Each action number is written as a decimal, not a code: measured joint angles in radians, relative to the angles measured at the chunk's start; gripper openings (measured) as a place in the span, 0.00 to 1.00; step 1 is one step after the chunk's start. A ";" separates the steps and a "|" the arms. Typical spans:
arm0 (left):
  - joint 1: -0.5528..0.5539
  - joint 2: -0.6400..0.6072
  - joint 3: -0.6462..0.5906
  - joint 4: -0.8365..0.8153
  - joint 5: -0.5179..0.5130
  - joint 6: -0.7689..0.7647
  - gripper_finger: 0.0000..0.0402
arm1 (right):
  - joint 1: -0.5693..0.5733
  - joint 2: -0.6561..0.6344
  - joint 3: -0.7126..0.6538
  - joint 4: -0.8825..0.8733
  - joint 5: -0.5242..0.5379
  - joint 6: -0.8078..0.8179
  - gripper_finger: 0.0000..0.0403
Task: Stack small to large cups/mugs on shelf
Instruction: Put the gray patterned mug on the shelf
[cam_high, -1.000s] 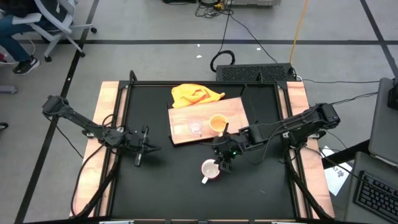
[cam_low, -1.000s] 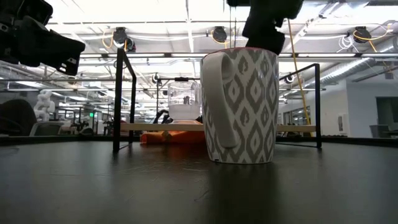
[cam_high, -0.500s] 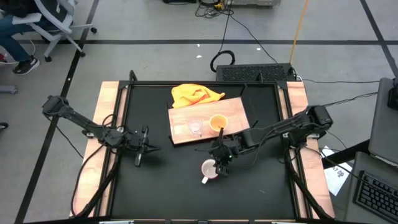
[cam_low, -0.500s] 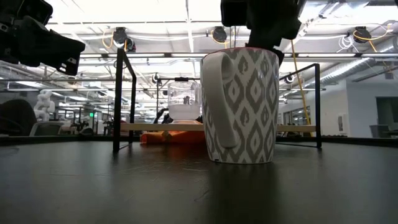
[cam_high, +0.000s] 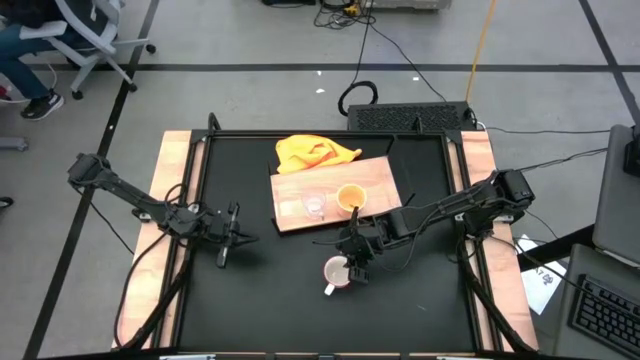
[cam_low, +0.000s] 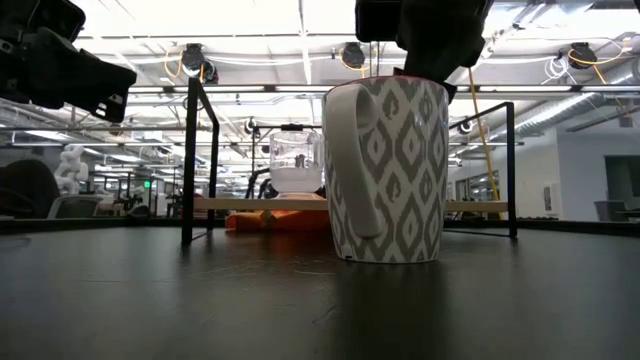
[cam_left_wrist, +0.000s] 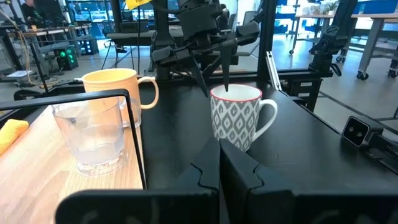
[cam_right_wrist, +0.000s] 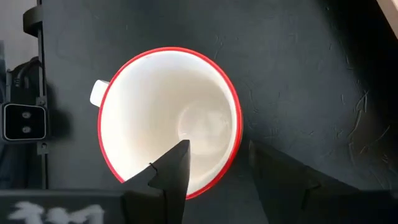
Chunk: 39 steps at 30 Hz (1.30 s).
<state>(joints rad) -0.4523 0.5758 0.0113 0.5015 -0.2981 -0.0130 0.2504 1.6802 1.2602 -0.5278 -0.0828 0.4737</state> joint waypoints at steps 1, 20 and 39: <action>0.000 0.000 0.000 0.000 0.000 -0.003 0.01 | 0.000 0.000 0.000 0.000 0.000 -0.005 0.37; 0.000 0.000 0.000 -0.005 0.000 -0.027 0.01 | 0.000 0.005 0.000 0.011 0.004 -0.097 0.06; 0.000 0.000 0.000 -0.011 0.000 -0.044 0.01 | 0.003 -0.030 0.000 -0.006 0.003 -0.149 0.01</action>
<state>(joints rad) -0.4526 0.5758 0.0113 0.4910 -0.2977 -0.0574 0.2538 1.6507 1.2598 -0.5343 -0.0795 0.3246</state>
